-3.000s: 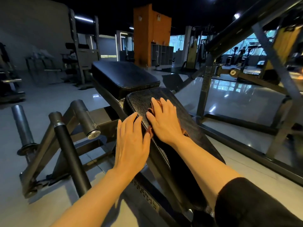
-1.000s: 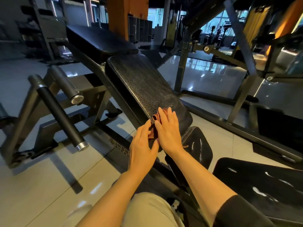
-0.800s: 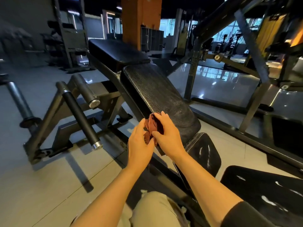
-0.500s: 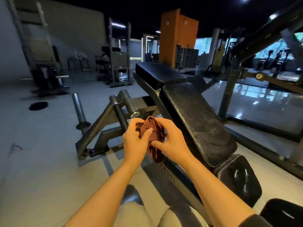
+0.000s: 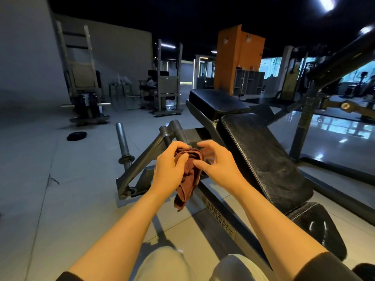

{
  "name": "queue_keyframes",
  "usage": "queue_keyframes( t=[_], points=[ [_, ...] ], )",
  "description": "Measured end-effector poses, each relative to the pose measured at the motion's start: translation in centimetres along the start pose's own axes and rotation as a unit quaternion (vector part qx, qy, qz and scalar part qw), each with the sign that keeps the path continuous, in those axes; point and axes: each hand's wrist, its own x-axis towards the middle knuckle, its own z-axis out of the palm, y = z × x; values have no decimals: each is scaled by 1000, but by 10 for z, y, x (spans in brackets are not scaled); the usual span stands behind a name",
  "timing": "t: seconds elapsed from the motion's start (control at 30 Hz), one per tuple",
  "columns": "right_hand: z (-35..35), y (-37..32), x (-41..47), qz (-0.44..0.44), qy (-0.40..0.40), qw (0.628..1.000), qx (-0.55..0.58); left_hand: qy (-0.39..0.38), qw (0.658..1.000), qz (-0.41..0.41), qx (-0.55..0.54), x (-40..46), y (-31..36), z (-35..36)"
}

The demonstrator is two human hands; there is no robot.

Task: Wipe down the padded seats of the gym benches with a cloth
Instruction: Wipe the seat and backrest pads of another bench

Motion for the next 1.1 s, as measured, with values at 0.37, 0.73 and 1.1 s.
queue_keyframes(
  t=[0.37, 0.73, 1.1],
  points=[
    [-33, 10, -8, 33, 56, 998, -20, -30, 982, 87, 162, 1, 1, 31],
    [-58, 25, -13, 101, 63, 992, 44, -95, 983, 50, 151, -18, 17, 85],
    [-125, 69, -61, 66, 152, 986, -7, -101, 994, 31, 5, -13, 55, 172]
  ],
)
